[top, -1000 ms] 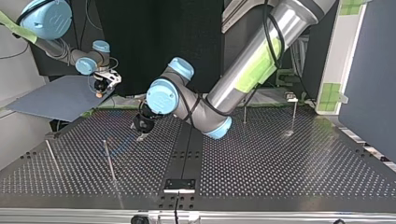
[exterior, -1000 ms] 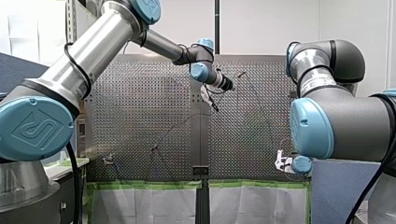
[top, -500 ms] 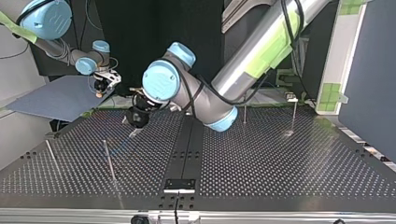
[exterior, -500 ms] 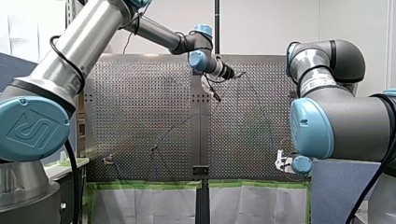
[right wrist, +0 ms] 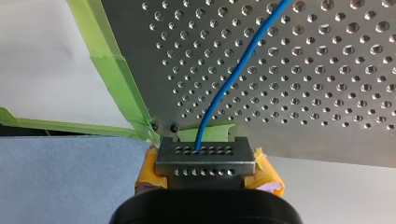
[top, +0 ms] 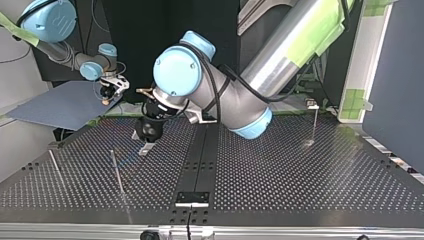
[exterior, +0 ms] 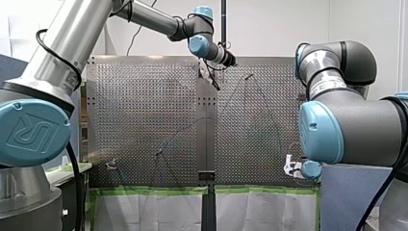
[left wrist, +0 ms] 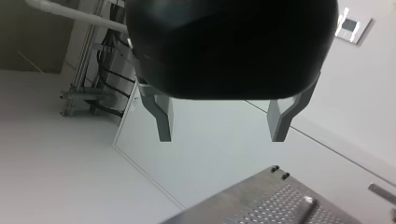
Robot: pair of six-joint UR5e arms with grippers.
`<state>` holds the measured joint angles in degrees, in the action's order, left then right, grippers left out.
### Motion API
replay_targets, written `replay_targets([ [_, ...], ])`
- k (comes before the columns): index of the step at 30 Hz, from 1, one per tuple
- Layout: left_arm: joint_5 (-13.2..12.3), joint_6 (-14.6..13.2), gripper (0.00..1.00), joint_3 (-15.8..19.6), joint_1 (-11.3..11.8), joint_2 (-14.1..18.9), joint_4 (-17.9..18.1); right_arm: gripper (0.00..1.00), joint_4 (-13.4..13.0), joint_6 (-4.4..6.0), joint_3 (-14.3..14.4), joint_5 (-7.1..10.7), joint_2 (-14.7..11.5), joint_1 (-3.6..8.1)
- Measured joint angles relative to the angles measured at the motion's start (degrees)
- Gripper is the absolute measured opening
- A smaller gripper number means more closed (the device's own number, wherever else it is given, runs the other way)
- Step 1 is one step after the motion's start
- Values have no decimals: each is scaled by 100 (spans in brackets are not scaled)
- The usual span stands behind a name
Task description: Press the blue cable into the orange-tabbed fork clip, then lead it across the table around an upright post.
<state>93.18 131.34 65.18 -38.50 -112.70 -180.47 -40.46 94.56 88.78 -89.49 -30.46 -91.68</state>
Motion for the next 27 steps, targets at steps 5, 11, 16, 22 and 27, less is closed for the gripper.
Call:
replay_targets([
  [5,303,-303,100,-298,-112,-98,-213,0,2,13,-6,39,0,19],
  [11,675,-675,100,-669,-243,-262,-570,0,6,14,-20,104,-1,24],
  [16,918,-925,100,-914,-293,-279,-821,0,10,18,-20,128,-1,26],
  [22,977,-1219,100,-1010,-325,-280,-1113,0,10,22,-20,155,0,24],
  [27,845,-1460,100,-979,-359,-286,-1344,0,11,35,-20,176,1,24],
])
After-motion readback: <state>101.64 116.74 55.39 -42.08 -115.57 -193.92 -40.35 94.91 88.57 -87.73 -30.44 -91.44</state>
